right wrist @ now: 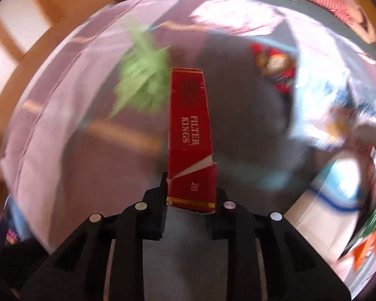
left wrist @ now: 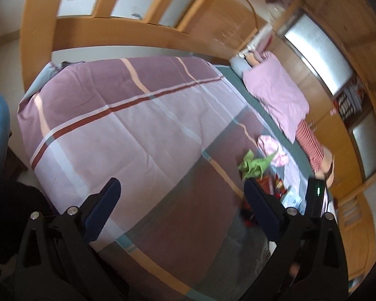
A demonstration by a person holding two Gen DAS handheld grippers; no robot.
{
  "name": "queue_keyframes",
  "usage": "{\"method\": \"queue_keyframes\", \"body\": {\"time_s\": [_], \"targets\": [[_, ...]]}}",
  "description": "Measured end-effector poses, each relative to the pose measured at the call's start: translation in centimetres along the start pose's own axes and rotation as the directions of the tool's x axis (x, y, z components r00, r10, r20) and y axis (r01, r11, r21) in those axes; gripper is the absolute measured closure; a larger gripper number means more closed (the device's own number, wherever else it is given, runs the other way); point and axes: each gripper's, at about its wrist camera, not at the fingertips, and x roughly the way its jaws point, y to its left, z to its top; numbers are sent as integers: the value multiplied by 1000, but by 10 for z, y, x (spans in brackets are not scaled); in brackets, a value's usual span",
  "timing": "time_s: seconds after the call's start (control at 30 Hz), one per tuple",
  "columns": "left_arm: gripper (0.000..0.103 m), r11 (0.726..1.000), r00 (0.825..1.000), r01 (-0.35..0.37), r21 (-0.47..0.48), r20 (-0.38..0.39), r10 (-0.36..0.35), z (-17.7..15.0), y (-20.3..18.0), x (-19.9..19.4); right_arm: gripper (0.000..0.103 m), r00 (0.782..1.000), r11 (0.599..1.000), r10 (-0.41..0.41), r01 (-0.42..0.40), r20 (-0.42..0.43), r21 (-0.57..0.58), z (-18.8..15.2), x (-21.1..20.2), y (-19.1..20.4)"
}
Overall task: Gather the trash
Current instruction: 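Reach the right gripper to the green paper crane and close on it, then grasp the red cigarette box with the left gripper while the right gripper holds the crane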
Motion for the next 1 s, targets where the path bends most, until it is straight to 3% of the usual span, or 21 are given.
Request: {"method": "queue_keyframes", "body": {"time_s": [0.07,0.1,0.13,0.2,0.4,0.5,0.67,0.7,0.73,0.83,1.0], "targets": [[4,1000,1000,-1,-22,9,1,1,4,-1,77,998,998,59,-60,-30,-36,-3,1,15],[4,1000,1000,-12,-24,6,12,0,4,-1,68,995,993,89,-92,-49,-67,-8,-2,23],[4,1000,1000,-22,-20,1,22,0,4,1,51,994,991,96,-100,-49,-92,-9,-7,29],[4,999,1000,-29,-16,-5,29,-1,3,2,36,996,990,80,-75,37,-122,-4,-25,35],[4,999,999,-37,-32,-37,36,-2,6,7,36,984,1000,10,-6,176,-25,51,-37,30],[4,999,998,-35,-33,-44,34,-2,7,9,33,983,998,-43,35,178,44,86,-13,27],[4,998,999,-38,-45,-41,36,0,9,10,33,974,983,-182,181,132,19,111,33,35],[4,998,998,-38,-46,-42,36,0,9,11,39,968,977,-213,215,131,1,112,41,37],[4,998,998,-38,-47,-44,36,1,9,12,55,961,969,-242,245,132,-11,110,45,39],[4,998,998,-36,-50,-51,33,1,10,14,63,945,952,-301,306,131,-23,104,50,36],[4,998,997,-38,-40,-61,36,-1,8,16,66,944,955,-289,296,157,-19,87,29,28]]}}
